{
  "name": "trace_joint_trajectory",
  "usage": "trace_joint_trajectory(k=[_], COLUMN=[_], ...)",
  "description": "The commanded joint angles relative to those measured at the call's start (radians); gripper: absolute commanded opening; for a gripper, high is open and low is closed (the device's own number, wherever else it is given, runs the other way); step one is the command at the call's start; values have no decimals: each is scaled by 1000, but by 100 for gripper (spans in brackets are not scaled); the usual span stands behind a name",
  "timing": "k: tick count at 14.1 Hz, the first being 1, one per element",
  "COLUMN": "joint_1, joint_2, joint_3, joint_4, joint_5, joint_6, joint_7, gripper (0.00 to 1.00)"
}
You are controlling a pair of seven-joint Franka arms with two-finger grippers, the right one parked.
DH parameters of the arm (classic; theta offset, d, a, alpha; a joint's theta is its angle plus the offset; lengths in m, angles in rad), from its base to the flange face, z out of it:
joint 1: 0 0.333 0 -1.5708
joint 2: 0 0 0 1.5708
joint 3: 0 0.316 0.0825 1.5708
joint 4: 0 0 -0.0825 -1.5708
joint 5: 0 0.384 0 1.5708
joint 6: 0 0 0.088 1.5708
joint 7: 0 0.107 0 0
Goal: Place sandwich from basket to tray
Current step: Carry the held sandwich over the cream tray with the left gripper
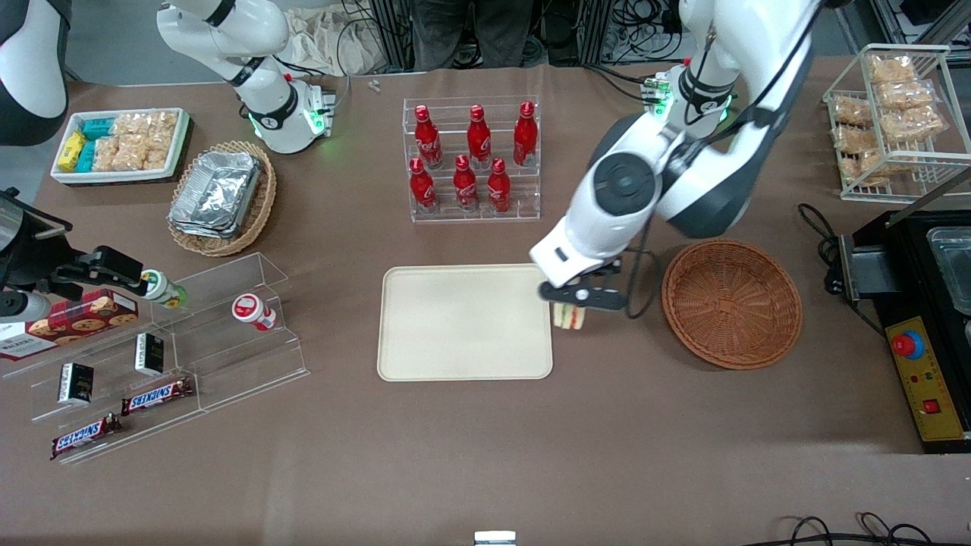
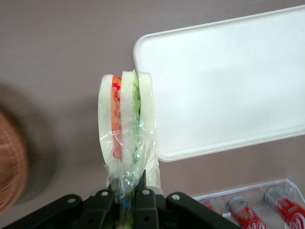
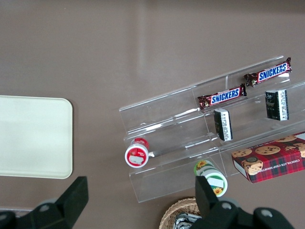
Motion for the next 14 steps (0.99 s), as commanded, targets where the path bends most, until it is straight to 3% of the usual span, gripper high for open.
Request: trace_joint_trajectory(k=[1, 5, 10, 11, 12, 13, 14], joint_1=[-56, -81, -81, -81, -81, -81, -81], joint_2=[157, 254, 303, 303, 301, 301, 301], joint_3=[2, 6, 6, 6, 6, 6, 7], joint_4=[101, 104, 105, 105, 105, 104, 104], joint_5=[75, 163, 165, 165, 163, 166, 169], joint_6=[20, 107, 215, 215, 215, 215, 216], joint_7=[-48, -97, -138, -141, -161, -202, -234], gripper=[0, 0, 0, 5, 34, 73, 91])
